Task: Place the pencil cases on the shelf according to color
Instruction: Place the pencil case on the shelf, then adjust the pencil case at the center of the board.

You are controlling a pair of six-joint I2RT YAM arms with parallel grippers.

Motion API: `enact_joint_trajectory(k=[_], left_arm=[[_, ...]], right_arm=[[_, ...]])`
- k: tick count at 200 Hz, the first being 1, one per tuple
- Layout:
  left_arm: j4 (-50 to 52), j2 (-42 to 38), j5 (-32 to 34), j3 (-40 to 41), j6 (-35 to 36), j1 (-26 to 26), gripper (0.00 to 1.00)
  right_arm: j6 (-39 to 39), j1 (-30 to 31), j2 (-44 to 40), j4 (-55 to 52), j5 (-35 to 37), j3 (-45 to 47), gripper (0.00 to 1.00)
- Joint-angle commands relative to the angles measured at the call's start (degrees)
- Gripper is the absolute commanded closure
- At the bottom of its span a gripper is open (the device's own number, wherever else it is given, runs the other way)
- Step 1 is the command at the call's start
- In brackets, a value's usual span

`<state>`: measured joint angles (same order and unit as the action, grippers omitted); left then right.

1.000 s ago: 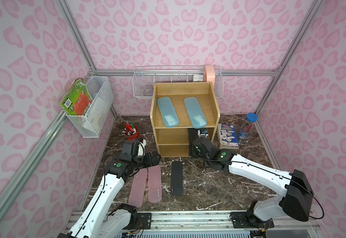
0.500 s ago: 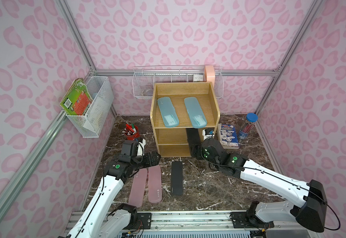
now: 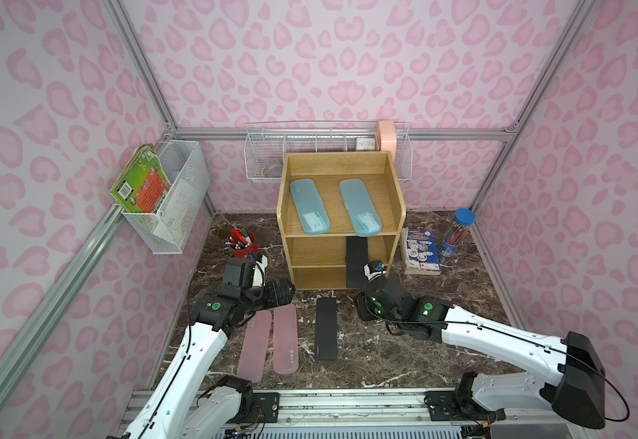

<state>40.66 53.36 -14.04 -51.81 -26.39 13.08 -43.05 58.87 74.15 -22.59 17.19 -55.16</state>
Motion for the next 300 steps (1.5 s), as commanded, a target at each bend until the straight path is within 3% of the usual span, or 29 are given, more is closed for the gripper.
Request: enact_joint_trajectory(k=[1, 65, 107, 165, 214, 235, 251, 300], left_arm=[[0.5, -0.6, 0.9, -0.1, 1.1, -0.1, 0.02], [0.5, 0.8, 1.2, -0.2, 1.0, 0.0, 0.02], [0.6, 1.1, 1.3, 0.2, 0.3, 0.0, 0.02], [0.6, 3.0, -0.7, 0.2, 0.0, 0.1, 0.02], [-1.7, 2.0, -0.4, 3.5, -2.8, 1.3, 0.03], [-0.6, 2.3, 1.0, 3.7, -3.2, 2.2, 0.05], [1.0, 1.4, 5.9, 4.1, -3.9, 3.0, 0.06], [5.0, -1.7, 13.9, 4.1, -6.8, 3.1, 0.04]], right_arm=[[2.7, -1.6, 1.6, 0.6, -0.5, -1.6, 0.48], [5.4, -9.2, 8.3, 11.4, -2.5, -5.5, 0.51], [7.0, -9.4, 8.5, 10.7, -4.4, -6.7, 0.47], [2.9, -3.9, -2.9, 11.1, -2.7, 4.2, 0.26], [-9.0, 6.3, -8.6, 12.2, 4.7, 14.2, 0.13], [-13.7, 9.3, -5.8, 17.0, 3.9, 18.2, 0.11], [-15.5, 11.6, -0.9, 20.2, 4.4, 18.3, 0.09], [-15.1, 14.2, 15.2, 18.5, 2.3, 7.0, 0.03]])
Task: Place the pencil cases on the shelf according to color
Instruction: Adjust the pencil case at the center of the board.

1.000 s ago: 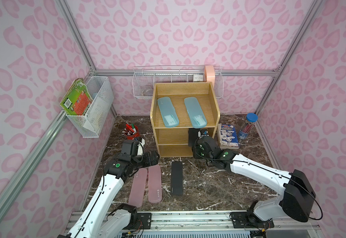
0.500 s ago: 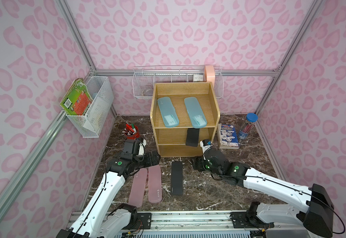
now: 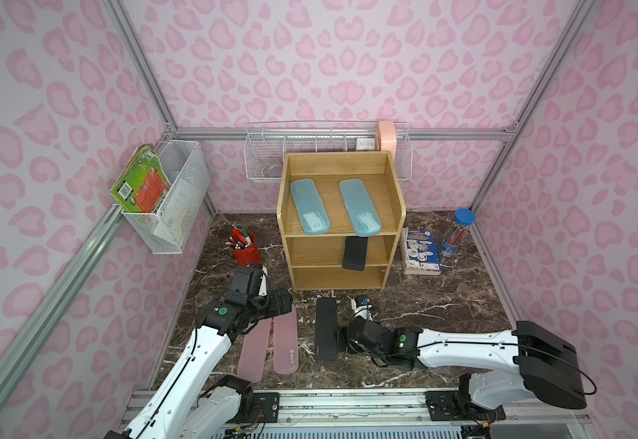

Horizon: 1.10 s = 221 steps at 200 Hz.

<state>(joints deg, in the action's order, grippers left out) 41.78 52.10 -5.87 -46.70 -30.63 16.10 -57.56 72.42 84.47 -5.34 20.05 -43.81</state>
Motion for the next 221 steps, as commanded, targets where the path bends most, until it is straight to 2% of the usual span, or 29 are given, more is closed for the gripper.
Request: enact_joint_trajectory(k=[1, 19, 47, 81, 107, 136, 170, 202, 221], left_arm=[[4.1, -0.4, 5.8, -1.0, -2.6, 0.1, 0.04], [5.1, -0.5, 6.7, -1.1, -4.1, 0.0, 0.04], [4.8, -0.8, 7.1, -0.4, -5.1, 0.0, 0.03], [8.1, 0.4, 9.6, -1.5, -6.9, 0.1, 0.03], [7.8, 1.0, 8.1, -1.6, -7.4, 0.0, 0.03], [5.7, 2.4, 6.6, -0.8, -7.3, 0.4, 0.05], [5.3, 5.4, 6.3, -2.3, -7.0, 0.8, 0.05], [3.7, 4.2, 3.8, -2.3, -7.7, 0.7, 0.05], [3.0, 3.4, 3.4, -1.4, -7.4, 0.8, 0.05]], right_arm=[[-0.5, 0.7, 5.0, 1.2, -0.6, -4.7, 0.03], [0.5, 1.0, 10.0, 0.3, 0.0, -8.3, 0.02], [-0.7, 1.2, 16.9, -7.5, 2.6, -14.9, 0.01], [-1.3, 2.4, 20.8, -10.6, 3.8, -17.5, 0.01], [-3.2, 2.5, 22.5, -14.6, 3.9, -18.6, 0.01], [-5.8, 1.3, 15.7, -13.6, 4.7, -9.8, 0.01], [-1.3, -0.4, 6.3, -8.6, 3.4, -1.2, 0.01], [2.1, 0.9, -1.9, -7.0, 4.1, 3.8, 0.01], [4.6, 0.2, -7.8, -2.8, 1.5, 9.8, 0.02]])
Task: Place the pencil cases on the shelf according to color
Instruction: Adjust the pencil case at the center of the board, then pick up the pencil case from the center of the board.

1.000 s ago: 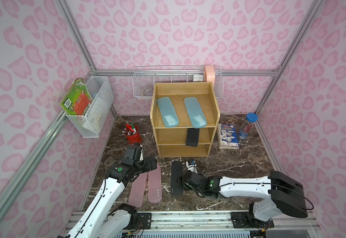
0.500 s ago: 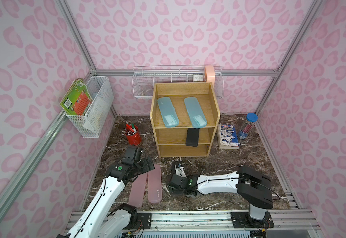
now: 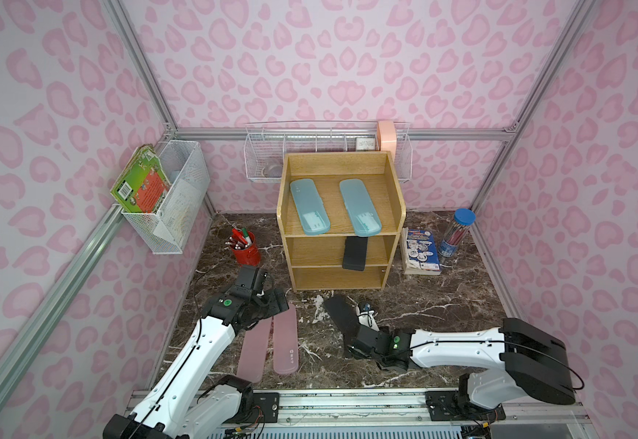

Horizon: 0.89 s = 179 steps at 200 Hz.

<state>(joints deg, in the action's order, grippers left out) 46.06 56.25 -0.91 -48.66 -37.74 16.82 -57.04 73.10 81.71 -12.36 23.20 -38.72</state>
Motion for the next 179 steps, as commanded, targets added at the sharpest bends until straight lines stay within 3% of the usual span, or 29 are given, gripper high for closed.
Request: enact_joint_trajectory(k=[1, 47, 81, 142, 179], left_arm=[[-1.3, -0.7, -1.6, 0.6, -0.3, 0.1, 0.05], [-1.4, -0.2, -2.6, 1.2, 0.5, 0.1, 0.05], [-1.7, -0.4, -2.9, 0.6, 0.4, 0.1, 0.05], [-2.2, -1.1, -3.0, 1.9, 0.9, 0.1, 0.05], [-2.1, -1.0, -2.1, 2.3, 1.2, 0.1, 0.05]], right_arm=[[4.3, -0.5, -5.3, 4.4, -1.8, 5.0, 0.02], [12.4, -1.1, -14.6, 9.8, -2.6, 12.5, 0.01], [19.0, -5.6, -17.1, 15.0, -7.1, 15.6, 0.01], [23.1, -6.2, -8.6, 14.9, -12.4, 11.9, 0.01], [22.5, -4.5, -1.2, 15.5, -11.4, 10.2, 0.01]])
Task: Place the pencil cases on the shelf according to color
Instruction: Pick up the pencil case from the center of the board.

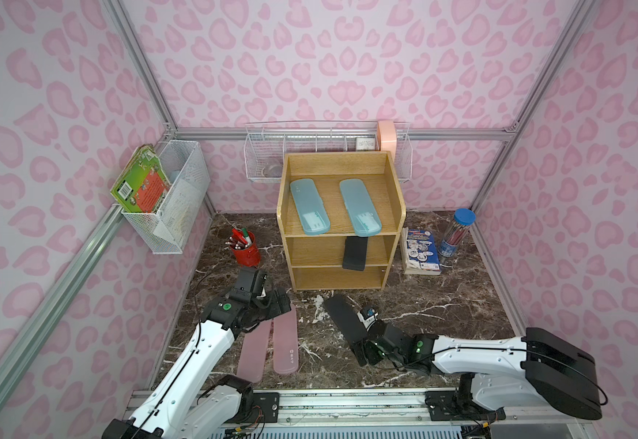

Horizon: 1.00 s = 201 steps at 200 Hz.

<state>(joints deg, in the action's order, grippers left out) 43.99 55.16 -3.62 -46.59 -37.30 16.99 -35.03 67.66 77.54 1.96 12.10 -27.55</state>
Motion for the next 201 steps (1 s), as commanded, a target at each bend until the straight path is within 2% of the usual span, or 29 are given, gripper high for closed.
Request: enact_joint_trajectory(k=[1, 32, 49, 82, 105, 144, 160, 177, 201], left_arm=[[-0.1, 0.1, 0.6, 0.2, 0.8, -0.1, 0.05], [0.6, 0.7, 0.3, -0.8, 1.4, -0.1, 0.04], [0.3, 0.2, 1.4, -0.3, 1.1, 0.0, 0.04], [0.6, 0.0, 1.8, -0.7, 1.6, 0.0, 0.05], [1.2, -0.5, 3.4, -0.6, 1.6, 0.0, 0.04], [0.9, -0.7, 3.8, -0.9, 1.1, -0.1, 0.03], [0.6, -0.9, 5.0, -0.6, 0.3, 0.0, 0.03], [0.9, -1.4, 7.1, -0.1, -0.8, -0.1, 0.03], [0.9, -1.8, 8.9, 1.0, -1.5, -0.1, 0.03]], right_arm=[[0.4, 1.0, 3.1, 1.2, -0.3, -0.9, 0.01], [-2.2, 3.0, 6.5, 1.4, 2.1, -1.3, 0.03], [-4.4, 4.2, 8.4, 1.9, 4.1, -1.2, 0.1], [-8.6, 7.7, 10.9, 0.0, 9.1, -3.1, 0.31], [-11.0, 11.2, 9.0, -4.4, 14.7, -6.1, 0.38], [-16.2, 17.0, 1.8, -14.1, 25.2, -11.8, 0.41], [-15.2, 17.9, -1.3, -12.3, 26.3, -12.7, 0.41], [-10.8, 17.9, -3.2, -7.6, 26.7, -13.1, 0.42], [-8.1, 17.9, -3.1, -1.7, 32.1, -13.8, 0.41]])
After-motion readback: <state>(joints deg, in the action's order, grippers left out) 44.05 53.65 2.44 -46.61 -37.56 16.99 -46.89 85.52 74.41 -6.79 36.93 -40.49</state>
